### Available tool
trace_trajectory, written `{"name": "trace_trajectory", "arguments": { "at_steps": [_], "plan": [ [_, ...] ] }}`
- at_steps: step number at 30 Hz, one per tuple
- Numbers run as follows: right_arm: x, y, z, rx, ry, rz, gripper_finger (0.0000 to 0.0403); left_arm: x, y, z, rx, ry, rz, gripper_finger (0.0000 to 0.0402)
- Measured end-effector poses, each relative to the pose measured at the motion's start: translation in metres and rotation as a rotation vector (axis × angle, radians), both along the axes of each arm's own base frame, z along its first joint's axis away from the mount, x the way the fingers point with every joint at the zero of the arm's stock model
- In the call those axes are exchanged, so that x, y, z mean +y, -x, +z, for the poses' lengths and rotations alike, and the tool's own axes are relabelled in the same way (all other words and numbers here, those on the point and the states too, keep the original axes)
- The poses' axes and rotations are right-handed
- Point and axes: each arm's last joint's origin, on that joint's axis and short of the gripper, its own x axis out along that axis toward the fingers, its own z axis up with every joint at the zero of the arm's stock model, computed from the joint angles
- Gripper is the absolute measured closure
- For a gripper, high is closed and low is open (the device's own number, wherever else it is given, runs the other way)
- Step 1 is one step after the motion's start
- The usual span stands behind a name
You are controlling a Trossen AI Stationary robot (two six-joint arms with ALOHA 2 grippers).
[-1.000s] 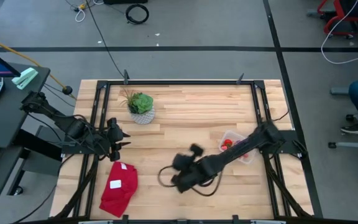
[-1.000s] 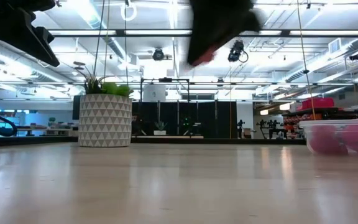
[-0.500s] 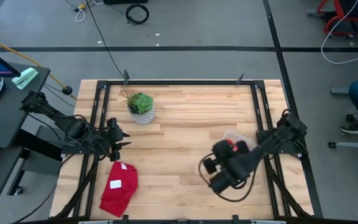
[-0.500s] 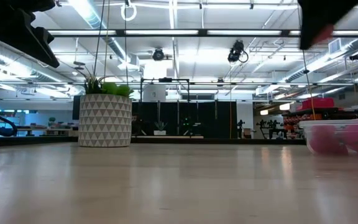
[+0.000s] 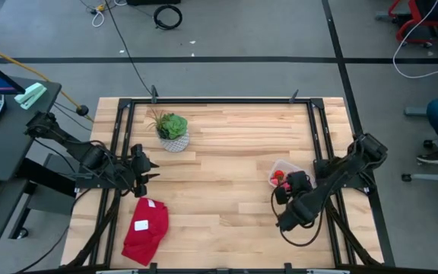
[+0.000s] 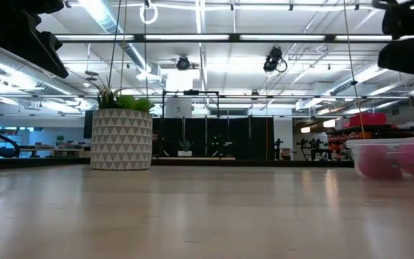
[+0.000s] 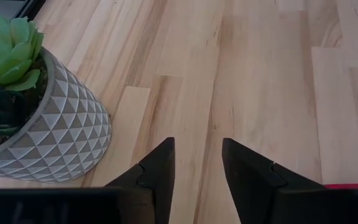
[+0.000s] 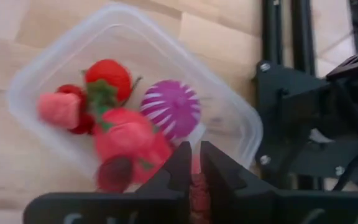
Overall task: Pick and placing Produce into tupperware
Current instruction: Put the pink peach into the transparent bin, then adjust the red cherry in the transparent bin
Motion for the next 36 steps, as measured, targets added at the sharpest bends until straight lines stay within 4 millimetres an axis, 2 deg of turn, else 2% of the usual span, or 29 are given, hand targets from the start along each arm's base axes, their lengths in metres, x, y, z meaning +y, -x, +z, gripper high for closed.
{"name": "trace_trajectory", "arguments": {
  "at_steps": [6, 11, 15, 20, 25, 29, 36],
  "plan": [
    [-0.010, 0.012, -0.015, 0.028, 0.049, -0.041, 0.0364, 0.000, 0.000, 0.000, 0.000, 0.000, 0.000, 0.0255],
    [-0.014, 0.018, -0.037, 0.033, -0.005, -0.054, 0.0326, 0.000, 0.000, 0.000, 0.000, 0.001, 0.000, 0.0249],
    [-0.015, 0.020, -0.041, 0.043, -0.011, -0.055, 0.0290, 0.000, 0.000, 0.000, 0.000, 0.000, 0.000, 0.0251],
    [-0.015, 0.020, -0.036, 0.060, 0.004, -0.055, 0.0256, 0.000, 0.000, 0.000, 0.000, 0.000, 0.000, 0.0259],
    [-0.013, 0.018, -0.029, 0.067, 0.008, -0.054, 0.0238, 0.000, 0.000, 0.000, -0.001, 0.001, 0.001, 0.0264],
    [-0.008, 0.012, -0.017, 0.040, -0.021, -0.049, 0.0238, 0.000, 0.000, 0.000, -0.001, 0.001, 0.000, 0.0262],
    [0.001, 0.000, 0.017, -0.059, -0.152, 0.005, 0.0263, 0.000, 0.000, 0.000, -0.001, 0.001, 0.000, 0.0252]
  ]
}}
